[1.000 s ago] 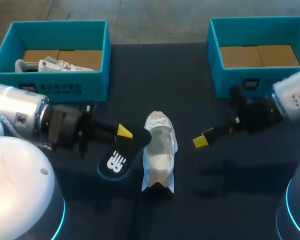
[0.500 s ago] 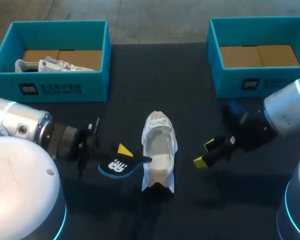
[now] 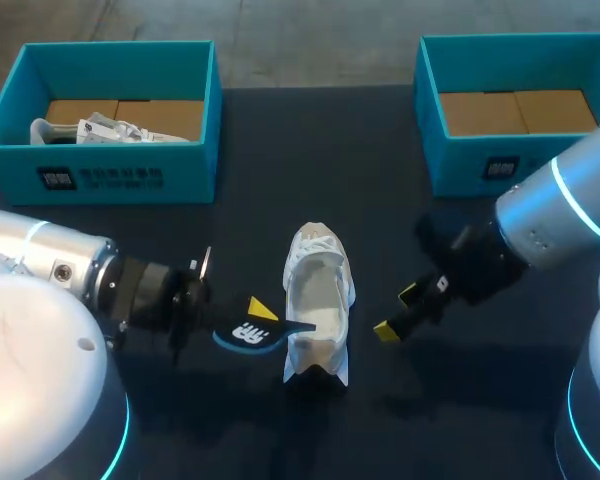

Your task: Take the shoe out of the shoebox, open the shoe tongue, remove and reinsert the insole, then place the shoe into the shoebox

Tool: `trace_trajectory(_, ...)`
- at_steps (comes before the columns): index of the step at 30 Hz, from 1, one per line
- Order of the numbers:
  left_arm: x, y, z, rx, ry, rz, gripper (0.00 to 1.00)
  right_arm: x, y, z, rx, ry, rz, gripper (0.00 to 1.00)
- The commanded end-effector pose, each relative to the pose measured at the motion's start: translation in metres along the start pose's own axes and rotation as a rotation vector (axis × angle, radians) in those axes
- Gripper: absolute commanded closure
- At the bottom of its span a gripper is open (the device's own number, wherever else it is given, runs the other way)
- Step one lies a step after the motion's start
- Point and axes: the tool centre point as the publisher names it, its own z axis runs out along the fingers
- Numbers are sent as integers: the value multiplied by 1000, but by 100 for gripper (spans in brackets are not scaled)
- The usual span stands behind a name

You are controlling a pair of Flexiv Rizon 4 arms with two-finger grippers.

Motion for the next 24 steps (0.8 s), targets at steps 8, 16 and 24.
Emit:
trace_trajectory(8,0,8,18,36,-24,-23,100,-11,-12,24,99,-129,-230,0)
trace_trajectory(16,3,15,30,56,-36,-45,100,-20,-14,39,177,-166,-268,0)
trace_trajectory(24,3,23,33,53,-55,-70,100,-24,-14,52,233,-140,-271,0)
